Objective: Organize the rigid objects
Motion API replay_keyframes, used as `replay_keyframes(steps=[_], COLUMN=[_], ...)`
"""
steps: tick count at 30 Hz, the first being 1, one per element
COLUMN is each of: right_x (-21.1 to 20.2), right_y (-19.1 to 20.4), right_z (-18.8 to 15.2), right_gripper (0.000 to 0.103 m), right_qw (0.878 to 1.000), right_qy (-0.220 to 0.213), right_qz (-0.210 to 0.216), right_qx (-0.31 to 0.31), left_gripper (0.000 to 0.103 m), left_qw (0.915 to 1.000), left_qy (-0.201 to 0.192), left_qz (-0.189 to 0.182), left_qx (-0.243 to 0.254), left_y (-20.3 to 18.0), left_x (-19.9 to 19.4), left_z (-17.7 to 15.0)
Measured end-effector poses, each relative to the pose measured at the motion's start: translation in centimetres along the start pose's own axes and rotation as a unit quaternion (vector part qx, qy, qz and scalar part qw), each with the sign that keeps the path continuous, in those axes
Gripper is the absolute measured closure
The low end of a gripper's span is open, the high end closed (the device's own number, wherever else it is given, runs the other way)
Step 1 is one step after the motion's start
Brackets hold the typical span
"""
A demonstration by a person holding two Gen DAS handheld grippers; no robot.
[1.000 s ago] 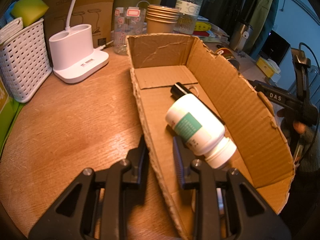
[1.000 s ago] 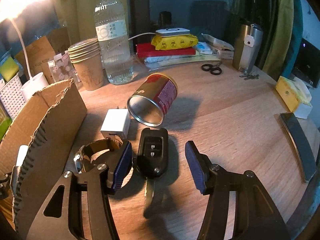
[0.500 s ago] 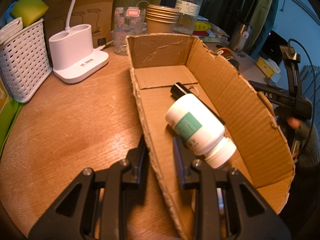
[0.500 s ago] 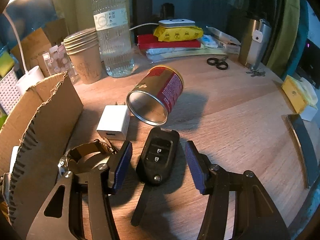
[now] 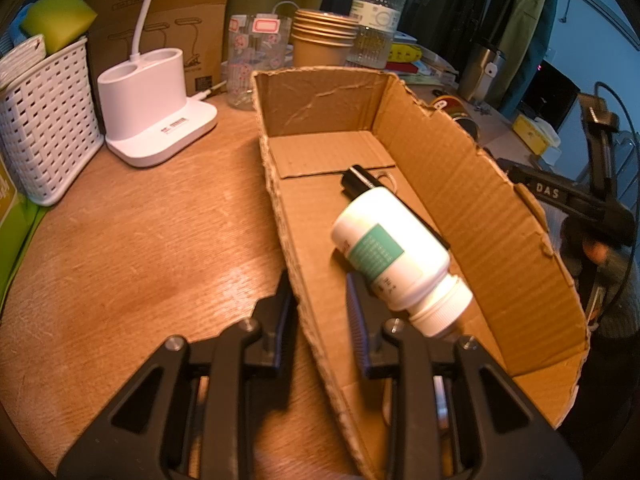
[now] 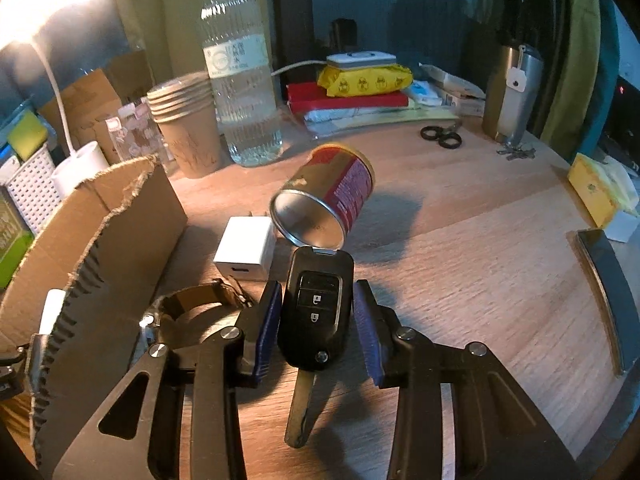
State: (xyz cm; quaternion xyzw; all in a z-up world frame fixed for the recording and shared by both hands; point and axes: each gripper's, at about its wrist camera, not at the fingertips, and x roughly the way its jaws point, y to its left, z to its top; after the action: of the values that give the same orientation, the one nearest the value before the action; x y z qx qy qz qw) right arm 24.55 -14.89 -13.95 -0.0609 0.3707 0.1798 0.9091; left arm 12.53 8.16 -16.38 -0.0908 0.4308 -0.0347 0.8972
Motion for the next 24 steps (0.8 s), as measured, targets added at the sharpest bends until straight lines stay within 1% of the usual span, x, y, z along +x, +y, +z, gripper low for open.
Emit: replay_keyframes(steps=[6, 16, 24], right_x=[-1.5, -5.2, -7.0], right_y=[0.6, 2.2, 3.2], right_z=[0.3, 1.1, 1.4], right_gripper=[0.065, 0.066, 0.067], right_qw=[1.000, 0.998, 0.995], right_qy=[-0.017, -0.067, -0.091], right_qz=[0.004, 0.016, 0.020], right_qx=[-0.003, -0.016, -0.025], left_gripper=[0.075, 0.075, 0.075], left_qw=[1.0000, 1.0000, 1.0000], left_qy=[0.000, 0.000, 0.000], left_qz=[0.000, 0.000, 0.000], left_qx=[0.000, 0.000, 0.000], left_y=[0.0, 0.0, 0.0], left_x=[0.0, 0.0, 0.0], left_z=[0.0, 0.0, 0.0])
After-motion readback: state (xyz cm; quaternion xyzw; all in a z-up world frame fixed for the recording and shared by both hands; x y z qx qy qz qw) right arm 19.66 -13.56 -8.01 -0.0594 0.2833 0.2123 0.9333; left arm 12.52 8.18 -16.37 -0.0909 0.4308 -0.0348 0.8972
